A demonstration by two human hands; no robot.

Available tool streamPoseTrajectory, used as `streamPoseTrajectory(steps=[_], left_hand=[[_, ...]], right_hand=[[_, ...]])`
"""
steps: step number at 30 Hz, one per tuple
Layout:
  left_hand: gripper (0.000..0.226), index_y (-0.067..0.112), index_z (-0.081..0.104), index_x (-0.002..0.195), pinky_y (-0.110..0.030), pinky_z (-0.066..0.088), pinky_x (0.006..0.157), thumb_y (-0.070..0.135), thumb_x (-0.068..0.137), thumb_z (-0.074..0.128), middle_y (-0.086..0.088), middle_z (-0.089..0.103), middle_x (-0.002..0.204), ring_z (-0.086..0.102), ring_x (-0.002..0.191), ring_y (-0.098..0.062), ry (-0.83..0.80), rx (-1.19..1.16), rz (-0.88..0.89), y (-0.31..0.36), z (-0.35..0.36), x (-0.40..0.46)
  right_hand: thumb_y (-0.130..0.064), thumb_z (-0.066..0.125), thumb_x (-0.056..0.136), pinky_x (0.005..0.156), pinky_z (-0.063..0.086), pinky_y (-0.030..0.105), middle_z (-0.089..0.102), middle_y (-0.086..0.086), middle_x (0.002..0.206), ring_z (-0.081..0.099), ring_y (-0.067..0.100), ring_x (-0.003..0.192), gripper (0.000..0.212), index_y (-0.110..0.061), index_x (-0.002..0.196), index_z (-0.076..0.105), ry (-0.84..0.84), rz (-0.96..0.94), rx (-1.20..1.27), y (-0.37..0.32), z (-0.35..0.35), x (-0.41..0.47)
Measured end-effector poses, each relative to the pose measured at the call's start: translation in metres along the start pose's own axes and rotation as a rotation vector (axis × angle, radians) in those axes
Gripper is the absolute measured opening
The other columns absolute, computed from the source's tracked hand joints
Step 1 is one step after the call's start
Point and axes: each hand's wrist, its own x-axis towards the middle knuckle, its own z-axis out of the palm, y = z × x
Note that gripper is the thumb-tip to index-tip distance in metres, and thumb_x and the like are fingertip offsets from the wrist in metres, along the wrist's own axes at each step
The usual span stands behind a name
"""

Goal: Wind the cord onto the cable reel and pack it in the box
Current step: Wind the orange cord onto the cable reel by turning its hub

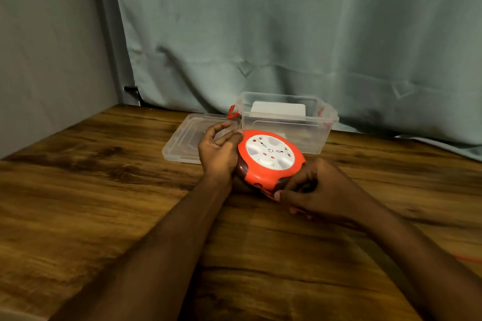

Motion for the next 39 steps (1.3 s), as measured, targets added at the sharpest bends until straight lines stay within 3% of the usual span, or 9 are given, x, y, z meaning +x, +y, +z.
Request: streamPoseTrajectory(steps=[5,10,13,16,22,24,30,37,39], left_hand=[[0.031,0.018,0.07,0.102,-0.034,0.063,0.068,-0.002,0.08,0.078,-0.022,0.075,0.106,0.074,0.084,-0.028,0.06,-0.168,-0.056,0.008,0.001,0.002],[0.035,0.015,0.067,0.11,-0.036,0.063,0.073,-0.002,0.081,0.077,-0.024,0.074,0.108,0.073,0.077,-0.024,0.01,-0.226,-0.079,0.008,0.004,0.0],[0.036,0.017,0.069,0.11,-0.039,0.063,0.075,-0.001,0.08,0.078,-0.021,0.075,0.104,0.074,0.078,-0.026,-0.01,-0.207,-0.102,0.008,0.004,0.0],[0.037,0.015,0.068,0.112,-0.037,0.063,0.072,-0.002,0.08,0.078,-0.019,0.076,0.101,0.075,0.078,-0.025,-0.017,-0.21,-0.103,0.008,0.004,0.0],[0.036,0.018,0.069,0.109,-0.043,0.064,0.078,-0.001,0.079,0.08,-0.021,0.076,0.106,0.076,0.09,-0.033,0.005,-0.168,-0.086,0.01,0.0,0.003],[0.035,0.021,0.069,0.105,-0.049,0.063,0.082,-0.001,0.08,0.079,-0.022,0.075,0.105,0.075,0.095,-0.038,0.01,-0.13,-0.084,0.01,0.0,0.002],[0.037,0.019,0.066,0.112,-0.034,0.063,0.063,-0.003,0.084,0.074,-0.011,0.075,0.081,0.073,0.066,-0.021,-0.01,-0.04,-0.063,0.009,-0.001,0.001],[0.035,0.027,0.065,0.105,-0.036,0.061,0.066,-0.001,0.085,0.071,-0.017,0.075,0.093,0.073,0.078,-0.029,-0.076,0.181,-0.024,0.0,0.0,0.001],[0.033,0.024,0.066,0.107,-0.034,0.062,0.066,0.0,0.085,0.072,-0.017,0.076,0.096,0.074,0.08,-0.028,-0.099,0.209,-0.01,-0.001,0.0,0.0]], right_hand=[[-0.033,0.067,0.096,0.054,0.049,0.027,0.08,0.003,0.098,0.069,0.022,0.062,0.022,-0.017,0.109,0.076,-0.109,0.1,0.299,0.0,0.0,0.002],[-0.019,0.061,0.092,0.078,0.055,0.03,0.069,0.009,0.136,0.07,0.03,0.115,0.048,-0.01,0.139,0.059,-0.352,0.125,0.848,0.002,0.014,0.004],[-0.021,0.066,0.094,0.09,0.056,0.034,0.066,0.02,0.138,0.065,0.035,0.124,0.048,-0.007,0.138,0.058,-0.423,0.098,0.99,0.006,0.012,0.003],[-0.031,0.087,0.079,0.083,0.062,0.034,0.071,0.026,0.122,0.073,0.034,0.107,0.046,-0.011,0.117,0.073,-0.346,0.128,1.043,0.014,0.009,0.005],[-0.008,0.077,0.073,0.066,0.06,0.033,0.075,0.019,0.092,0.075,0.035,0.085,0.012,-0.007,0.08,0.068,-0.253,0.079,0.756,0.027,-0.014,0.001],[-0.001,0.077,0.082,0.06,0.057,0.031,0.077,0.021,0.091,0.076,0.038,0.08,0.02,-0.011,0.073,0.062,-0.234,0.052,0.58,0.026,-0.023,-0.001],[0.006,0.075,0.086,0.07,0.058,0.042,0.078,0.017,0.092,0.073,0.033,0.078,0.017,-0.006,0.097,0.068,-0.199,0.052,0.25,0.032,-0.047,-0.004],[-0.024,0.077,0.083,0.072,0.055,0.032,0.071,-0.018,0.084,0.064,0.003,0.083,0.025,-0.044,0.07,0.072,-0.02,0.132,-0.548,0.029,-0.063,-0.008],[-0.038,0.076,0.074,0.08,0.056,0.034,0.071,-0.023,0.09,0.064,0.002,0.091,0.01,-0.048,0.072,0.074,-0.03,0.117,-0.506,0.029,-0.062,-0.009]])
